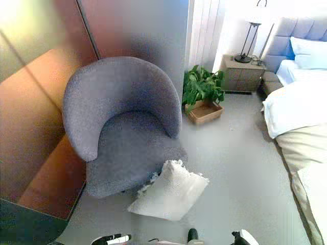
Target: Pick up the pillow and put it on the sofa.
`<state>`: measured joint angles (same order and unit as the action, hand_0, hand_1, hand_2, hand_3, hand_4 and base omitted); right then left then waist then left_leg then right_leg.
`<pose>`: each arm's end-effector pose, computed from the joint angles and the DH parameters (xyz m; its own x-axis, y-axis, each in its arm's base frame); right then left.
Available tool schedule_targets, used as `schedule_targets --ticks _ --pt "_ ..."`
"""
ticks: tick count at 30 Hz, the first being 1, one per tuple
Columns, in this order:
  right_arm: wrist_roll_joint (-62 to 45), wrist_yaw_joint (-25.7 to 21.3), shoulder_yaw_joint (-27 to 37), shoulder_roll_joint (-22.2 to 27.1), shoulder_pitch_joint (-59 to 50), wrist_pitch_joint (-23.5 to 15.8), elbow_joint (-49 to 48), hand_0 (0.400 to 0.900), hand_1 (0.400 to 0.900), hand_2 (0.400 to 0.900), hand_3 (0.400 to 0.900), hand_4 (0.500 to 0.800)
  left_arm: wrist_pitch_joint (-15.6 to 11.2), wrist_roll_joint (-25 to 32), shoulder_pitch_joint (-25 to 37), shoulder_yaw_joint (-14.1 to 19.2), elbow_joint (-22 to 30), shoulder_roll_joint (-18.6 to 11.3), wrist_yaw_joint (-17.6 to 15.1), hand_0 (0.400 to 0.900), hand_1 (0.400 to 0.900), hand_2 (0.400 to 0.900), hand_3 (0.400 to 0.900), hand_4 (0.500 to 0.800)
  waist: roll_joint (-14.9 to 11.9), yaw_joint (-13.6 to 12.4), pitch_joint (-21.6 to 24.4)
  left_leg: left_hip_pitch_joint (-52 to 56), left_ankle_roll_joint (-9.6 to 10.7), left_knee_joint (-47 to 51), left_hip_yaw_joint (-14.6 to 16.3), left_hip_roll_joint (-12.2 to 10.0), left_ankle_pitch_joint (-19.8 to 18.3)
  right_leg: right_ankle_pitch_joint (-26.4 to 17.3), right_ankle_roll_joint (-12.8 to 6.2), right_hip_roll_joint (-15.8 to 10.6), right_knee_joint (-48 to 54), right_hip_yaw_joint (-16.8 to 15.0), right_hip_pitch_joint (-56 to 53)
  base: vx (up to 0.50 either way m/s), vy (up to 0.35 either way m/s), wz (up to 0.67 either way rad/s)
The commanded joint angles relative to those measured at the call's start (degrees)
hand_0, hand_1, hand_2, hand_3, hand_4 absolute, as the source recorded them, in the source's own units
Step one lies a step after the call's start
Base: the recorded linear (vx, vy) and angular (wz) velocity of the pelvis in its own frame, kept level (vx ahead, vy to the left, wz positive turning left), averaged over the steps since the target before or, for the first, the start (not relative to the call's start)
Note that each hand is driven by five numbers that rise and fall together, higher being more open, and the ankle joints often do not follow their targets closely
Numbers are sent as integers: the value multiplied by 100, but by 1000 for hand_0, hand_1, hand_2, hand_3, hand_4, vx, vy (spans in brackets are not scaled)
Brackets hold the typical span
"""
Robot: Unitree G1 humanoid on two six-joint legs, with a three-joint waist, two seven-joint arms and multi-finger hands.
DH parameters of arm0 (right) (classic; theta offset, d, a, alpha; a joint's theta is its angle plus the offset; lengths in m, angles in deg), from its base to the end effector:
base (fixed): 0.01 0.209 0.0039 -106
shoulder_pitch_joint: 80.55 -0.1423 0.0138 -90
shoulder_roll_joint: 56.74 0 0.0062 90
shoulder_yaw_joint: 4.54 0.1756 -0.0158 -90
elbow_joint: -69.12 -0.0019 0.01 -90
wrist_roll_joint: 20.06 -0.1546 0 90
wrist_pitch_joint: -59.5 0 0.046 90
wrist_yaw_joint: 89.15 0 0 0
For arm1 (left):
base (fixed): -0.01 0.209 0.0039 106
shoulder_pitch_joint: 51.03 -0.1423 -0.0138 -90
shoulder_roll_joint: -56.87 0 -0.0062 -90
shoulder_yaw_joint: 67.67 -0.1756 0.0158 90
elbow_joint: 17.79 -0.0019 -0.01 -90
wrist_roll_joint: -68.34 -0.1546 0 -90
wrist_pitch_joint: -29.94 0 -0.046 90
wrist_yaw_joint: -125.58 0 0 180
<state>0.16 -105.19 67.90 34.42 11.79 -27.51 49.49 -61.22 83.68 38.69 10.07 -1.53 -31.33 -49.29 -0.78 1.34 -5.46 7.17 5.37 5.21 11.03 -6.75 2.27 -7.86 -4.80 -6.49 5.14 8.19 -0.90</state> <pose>0.0574 -0.2378 -0.1234 0.3980 -0.4124 -0.8195 -0.5083 0.6445 -0.5712 0.0643 0.2266 -0.1260 0.2911 0.0893 -0.9525 -0.0178 0.9960 0.0880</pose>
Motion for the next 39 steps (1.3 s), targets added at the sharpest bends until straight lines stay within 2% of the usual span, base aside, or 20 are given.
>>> schedule_targets --ticks 1,11,22,31,37,39 --pt "216 -400 -88 341 -474 -27 -81 900 900 900 900 800 -20 -158 429 -9 -6 -318 -10 900 900 900 900 800 -178 62 -246 64 -433 -21 -97 393 -375 473 -212 189 -14 35 -494 0 0 0" --pt "349 -617 -93 434 -509 -136 -117 900 900 900 900 800 -57 -193 416 -11 9 -368 65 900 900 900 900 800 -177 0 -286 17 -439 -21 -139 408 -350 455 -221 172 -14 92 -476 4 -14 2" --pt "321 -674 -102 865 -848 -272 -321 900 900 900 900 800 -20 -187 385 -158 182 -567 176 900 900 900 900 800 -82 -138 -466 -275 -400 -21 -231 430 -253 390 -255 95 -14 236 -247 16 -48 8" --pt "-127 -740 -243 1546 -1851 -489 -405 900 900 900 900 800 -300 368 770 -466 438 -737 187 900 900 900 900 800 189 -273 -1199 -1149 -393 -21 -502 511 23 257 -213 23 -107 370 556 -119 -45 14" --pt "-501 -722 -372 2078 -2743 -545 -472 900 900 900 900 800 -462 829 1025 -579 695 -936 180 900 900 900 900 800 405 -411 -1706 -1745 -355 -21 -687 562 248 384 -105 34 -503 535 1185 -105 -36 10" --pt "-624 -667 -383 2364 -3044 -662 -489 900 900 900 900 800 -615 1077 1107 -593 799 -1014 187 900 900 900 900 800 469 -451 -1923 -2012 -319 -155 -742 568 327 475 -41 17 -797 584 1502 -130 -14 14"
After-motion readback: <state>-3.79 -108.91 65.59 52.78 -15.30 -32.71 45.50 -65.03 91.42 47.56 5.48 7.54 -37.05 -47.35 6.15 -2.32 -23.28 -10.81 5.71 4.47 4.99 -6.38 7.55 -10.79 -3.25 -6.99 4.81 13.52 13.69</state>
